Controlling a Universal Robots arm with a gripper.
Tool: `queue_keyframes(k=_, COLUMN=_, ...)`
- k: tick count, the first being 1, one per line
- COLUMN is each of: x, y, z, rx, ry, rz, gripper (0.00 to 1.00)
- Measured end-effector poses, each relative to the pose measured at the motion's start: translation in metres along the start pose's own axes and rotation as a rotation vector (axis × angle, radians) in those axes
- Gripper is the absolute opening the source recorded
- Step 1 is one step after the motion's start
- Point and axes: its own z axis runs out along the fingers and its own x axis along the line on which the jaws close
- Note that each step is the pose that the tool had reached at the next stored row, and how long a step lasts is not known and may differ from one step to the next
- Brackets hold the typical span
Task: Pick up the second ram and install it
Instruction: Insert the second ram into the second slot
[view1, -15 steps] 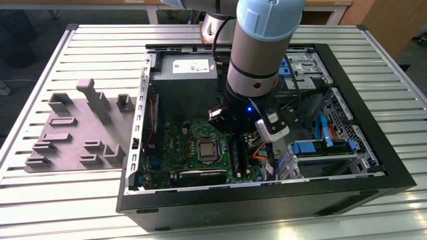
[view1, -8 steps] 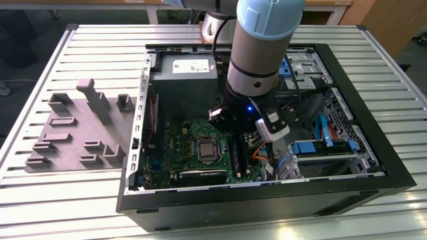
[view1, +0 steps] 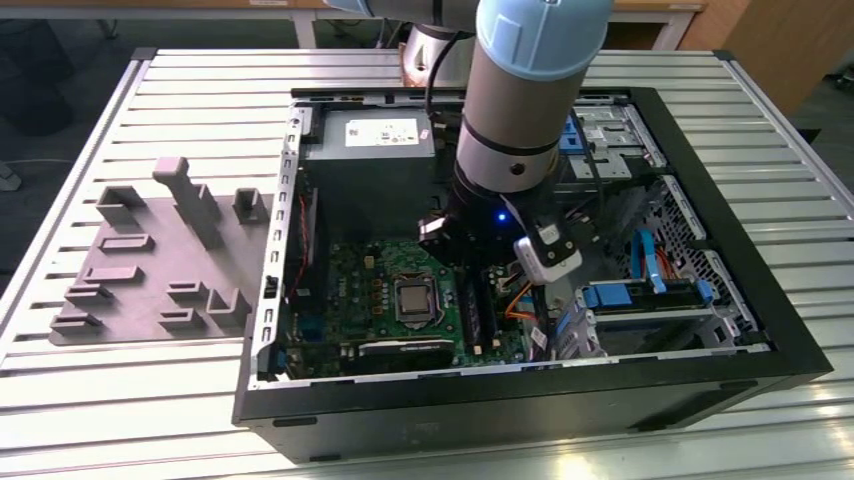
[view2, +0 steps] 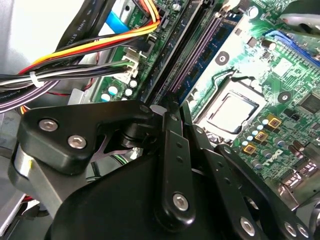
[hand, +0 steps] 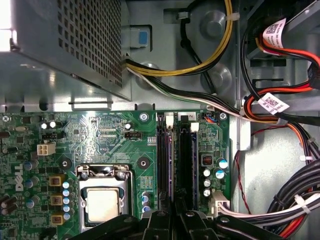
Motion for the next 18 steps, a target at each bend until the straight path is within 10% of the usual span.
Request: queue_keyframes(k=18, x=-0.0003, y=0.0000, z=0.0047, rx=-0.0025, ry=-0.0001, rz=-0.007, gripper=0.14)
